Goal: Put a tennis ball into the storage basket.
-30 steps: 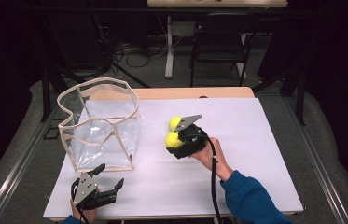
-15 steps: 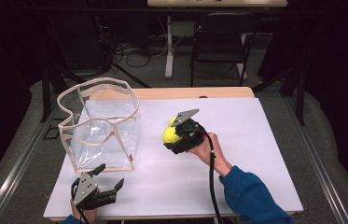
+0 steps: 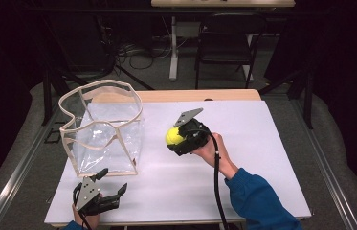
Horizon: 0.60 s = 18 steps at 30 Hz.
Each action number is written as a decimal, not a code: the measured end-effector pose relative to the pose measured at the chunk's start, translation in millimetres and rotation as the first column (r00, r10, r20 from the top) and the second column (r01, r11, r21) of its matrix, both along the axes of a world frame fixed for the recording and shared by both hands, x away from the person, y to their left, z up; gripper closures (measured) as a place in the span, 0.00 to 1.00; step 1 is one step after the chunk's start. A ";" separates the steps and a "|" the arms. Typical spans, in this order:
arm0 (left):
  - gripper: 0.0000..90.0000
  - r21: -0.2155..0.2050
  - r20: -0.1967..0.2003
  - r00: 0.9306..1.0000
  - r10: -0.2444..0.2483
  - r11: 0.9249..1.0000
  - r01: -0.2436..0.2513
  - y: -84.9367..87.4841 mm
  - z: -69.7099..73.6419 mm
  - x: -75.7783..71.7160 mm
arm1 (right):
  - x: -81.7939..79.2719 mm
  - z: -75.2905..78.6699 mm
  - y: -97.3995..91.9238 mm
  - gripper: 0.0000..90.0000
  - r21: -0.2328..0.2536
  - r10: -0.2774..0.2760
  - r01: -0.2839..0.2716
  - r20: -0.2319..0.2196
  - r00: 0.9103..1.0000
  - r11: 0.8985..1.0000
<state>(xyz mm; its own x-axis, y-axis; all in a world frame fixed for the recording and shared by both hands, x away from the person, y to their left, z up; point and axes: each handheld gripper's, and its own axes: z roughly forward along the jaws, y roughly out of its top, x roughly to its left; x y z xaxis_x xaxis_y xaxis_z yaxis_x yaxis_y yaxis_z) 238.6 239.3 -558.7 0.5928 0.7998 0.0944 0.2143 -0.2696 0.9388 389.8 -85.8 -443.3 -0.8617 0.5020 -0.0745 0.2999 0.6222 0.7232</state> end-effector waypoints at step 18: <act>0.18 0.005 0.001 1.000 -0.003 1.000 0.003 -0.1 0.1 -0.1 | 3.2 13.9 5.5 0.29 -0.005 0.007 -0.007 0.016 1.000 1.000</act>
